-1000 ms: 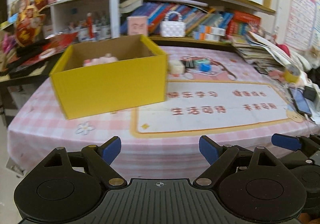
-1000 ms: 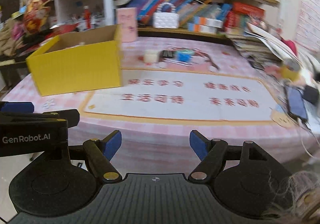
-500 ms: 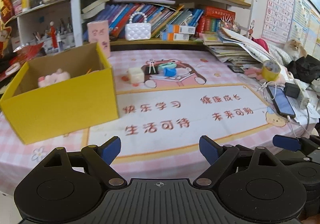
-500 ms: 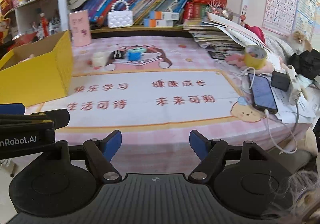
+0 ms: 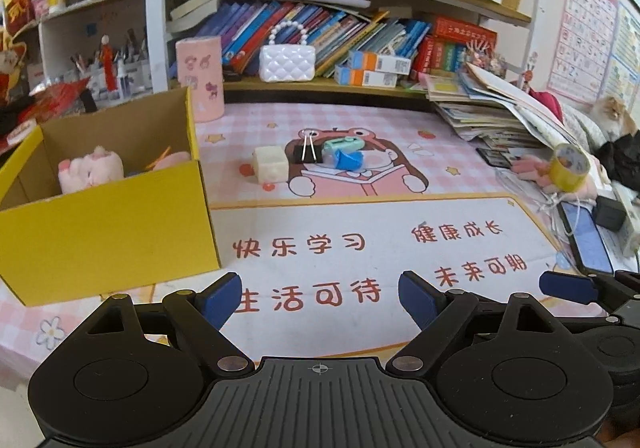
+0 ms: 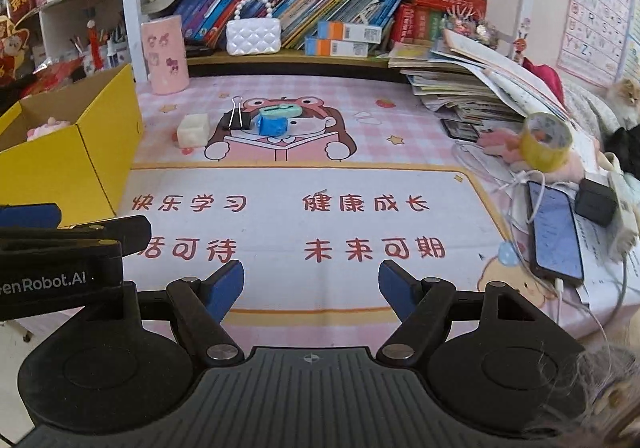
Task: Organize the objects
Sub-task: 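Move both tools back toward the remaining items on the mat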
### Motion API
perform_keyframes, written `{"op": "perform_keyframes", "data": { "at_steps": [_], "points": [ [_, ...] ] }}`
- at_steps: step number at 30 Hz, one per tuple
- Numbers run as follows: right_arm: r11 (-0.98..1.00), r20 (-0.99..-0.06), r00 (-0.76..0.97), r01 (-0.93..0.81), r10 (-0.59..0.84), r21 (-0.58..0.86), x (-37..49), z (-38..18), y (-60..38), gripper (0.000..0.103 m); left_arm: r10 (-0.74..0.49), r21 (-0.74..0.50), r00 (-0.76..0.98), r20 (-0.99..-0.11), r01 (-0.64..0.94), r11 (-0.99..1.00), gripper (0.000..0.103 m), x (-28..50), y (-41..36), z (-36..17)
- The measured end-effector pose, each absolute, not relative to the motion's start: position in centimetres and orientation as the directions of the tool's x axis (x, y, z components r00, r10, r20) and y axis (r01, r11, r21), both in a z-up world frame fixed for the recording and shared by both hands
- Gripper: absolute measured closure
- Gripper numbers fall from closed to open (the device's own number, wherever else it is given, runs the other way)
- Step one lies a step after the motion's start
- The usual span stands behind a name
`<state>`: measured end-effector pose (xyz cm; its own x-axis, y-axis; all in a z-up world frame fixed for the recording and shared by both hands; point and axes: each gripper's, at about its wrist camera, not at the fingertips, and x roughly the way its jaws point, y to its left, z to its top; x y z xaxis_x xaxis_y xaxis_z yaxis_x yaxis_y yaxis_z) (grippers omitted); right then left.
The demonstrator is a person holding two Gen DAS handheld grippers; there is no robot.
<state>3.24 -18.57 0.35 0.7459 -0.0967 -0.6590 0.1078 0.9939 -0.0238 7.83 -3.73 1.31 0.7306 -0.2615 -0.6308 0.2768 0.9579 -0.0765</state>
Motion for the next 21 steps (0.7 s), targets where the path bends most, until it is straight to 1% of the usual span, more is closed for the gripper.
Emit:
{"op": "perform_keyframes", "data": {
  "at_steps": [6,14,21],
  "points": [
    [0.998,-0.670,0.739,0.052,-0.066,-0.041,4.9,0.0,-19.3,0.031,-0.232,-0.052,0.738,-0.634,0.258,0.965,0.015,9.4,-5.4,1.2],
    [0.998,-0.681,0.731,0.055,-0.047,-0.010,7.7,-0.6,-22.0,0.032,-0.186,-0.004,0.745,-0.641,0.239,0.971,0.015,12.7,-7.9,1.5],
    [0.999,-0.672,0.740,-0.040,0.029,-0.002,11.2,-1.4,-23.4,0.036,-0.103,0.047,0.764,-0.636,0.172,0.984,0.016,16.3,-8.9,2.1]
  ]
}}
